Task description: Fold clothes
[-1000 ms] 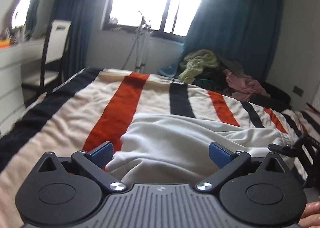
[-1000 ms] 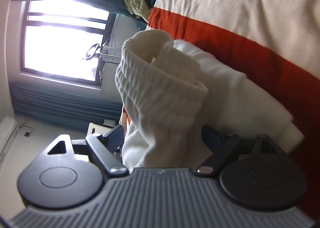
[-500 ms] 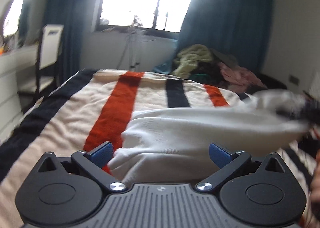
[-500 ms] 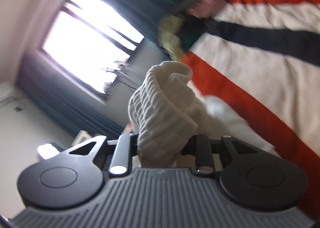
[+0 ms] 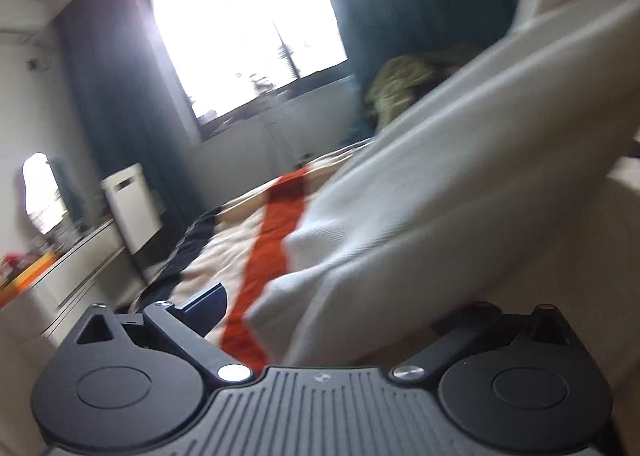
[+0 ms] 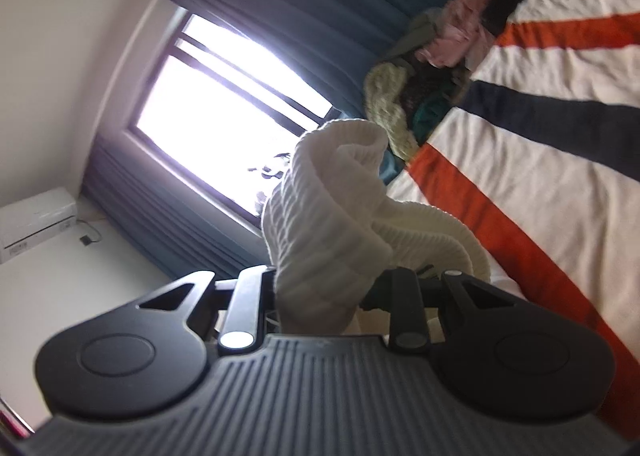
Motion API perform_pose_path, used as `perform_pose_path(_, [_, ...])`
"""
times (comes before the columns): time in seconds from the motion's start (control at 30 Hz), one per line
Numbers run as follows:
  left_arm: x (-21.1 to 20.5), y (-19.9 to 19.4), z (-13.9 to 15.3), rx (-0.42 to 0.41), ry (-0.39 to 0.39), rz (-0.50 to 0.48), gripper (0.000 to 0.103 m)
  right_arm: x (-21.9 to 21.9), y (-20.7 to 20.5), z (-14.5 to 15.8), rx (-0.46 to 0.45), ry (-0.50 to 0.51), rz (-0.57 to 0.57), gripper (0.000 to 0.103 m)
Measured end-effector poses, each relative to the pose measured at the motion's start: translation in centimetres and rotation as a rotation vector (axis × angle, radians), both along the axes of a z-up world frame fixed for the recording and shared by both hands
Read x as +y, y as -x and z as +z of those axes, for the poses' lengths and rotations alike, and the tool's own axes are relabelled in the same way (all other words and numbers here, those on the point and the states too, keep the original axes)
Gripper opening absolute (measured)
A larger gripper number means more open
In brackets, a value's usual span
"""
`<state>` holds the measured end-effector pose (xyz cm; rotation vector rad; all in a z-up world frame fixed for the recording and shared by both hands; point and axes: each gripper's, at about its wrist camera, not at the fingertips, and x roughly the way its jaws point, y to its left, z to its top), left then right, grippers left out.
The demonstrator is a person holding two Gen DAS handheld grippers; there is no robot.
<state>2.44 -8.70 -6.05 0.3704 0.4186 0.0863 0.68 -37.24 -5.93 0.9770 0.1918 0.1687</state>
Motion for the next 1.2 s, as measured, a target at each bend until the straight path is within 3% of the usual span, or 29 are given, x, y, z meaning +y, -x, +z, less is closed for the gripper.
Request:
perform_pose_path(0.07, [1.8, -0.3, 0.4, -0.011, 0.107, 0.058, 0.103, 0.1, -0.3, -0.4, 0.040, 0.017, -0.008, 0.029])
perform_pose_path(0.2, [3.6, 0.3, 1.3, -0.027, 0.215, 0.133, 0.103, 0.3, -1.3, -1.7, 0.161, 0.027, -0.040, 0.029])
perform_pose_path(0.37, [4.4, 1.7, 1.8, 0.002, 0.254, 0.173, 0.103, 0.9, -1.7, -3.1, 0.315, 0.123, -0.084, 0.029])
perform_pose_path(0.43, [4.9, 1.8, 2.3, -0.001, 0.248, 0.172, 0.103, 1.6, -1.3, -2.4, 0.319, 0.209, -0.122, 0.029])
perform_pose_path(0.5, [5.4, 1.9, 2.7, -0.008, 0.256, 0.177, 0.103, 2.3, -0.7, -1.1, 0.245, 0.289, -0.138, 0.029])
perform_pose_path(0.6, [6.2, 1.7, 2.8, 0.007, 0.307, 0.180, 0.103, 2.8, -0.3, 0.3, 0.127, 0.335, -0.152, 0.029])
perform_pose_path(0.67, [6.4, 1.4, 2.7, 0.028, 0.316, 0.181, 0.103, 2.9, -0.5, 0.3, 0.111, 0.341, -0.155, 0.029])
perform_pose_path(0.73, [6.2, 1.1, 2.3, 0.064, 0.314, 0.174, 0.103, 2.6, -0.9, -0.4, 0.170, 0.333, -0.164, 0.029])
perform_pose_path(0.83, [6.2, 0.4, 1.5, 0.121, 0.314, 0.168, 0.103, 1.5, -1.8, -3.2, 0.378, 0.271, -0.173, 0.032])
perform_pose_path(0.87, [6.3, 0.2, 1.3, 0.138, 0.317, 0.167, 0.103, 1.1, -1.9, -4.5, 0.447, 0.230, -0.172, 0.037])
perform_pose_path(0.93, [6.4, -0.2, 0.9, 0.171, 0.317, 0.176, 0.103, 0.1, -2.0, -7.0, 0.570, 0.126, -0.174, 0.058])
perform_pose_path(0.97, [6.6, -0.3, 0.7, 0.185, 0.325, 0.180, 0.103, -0.4, -1.8, -7.7, 0.596, 0.072, -0.181, 0.078])
perform_pose_path(1.0, [6.8, -0.4, 0.6, 0.197, 0.335, 0.184, 0.103, -0.8, -1.7, -8.5, 0.621, 0.018, -0.187, 0.089])
perform_pose_path(1.07, [7.2, -0.6, 0.3, 0.218, 0.358, 0.191, 0.103, -1.3, -1.4, -9.5, 0.637, -0.061, -0.180, 0.088])
perform_pose_path(1.13, [7.6, -0.7, 0.2, 0.227, 0.383, 0.199, 0.103, -1.1, -1.6, -9.8, 0.639, -0.054, -0.172, 0.089])
perform_pose_path(1.2, [8.0, -0.8, 0.1, 0.239, 0.408, 0.208, 0.103, -0.9, -1.9, -10.2, 0.640, -0.053, -0.165, 0.096])
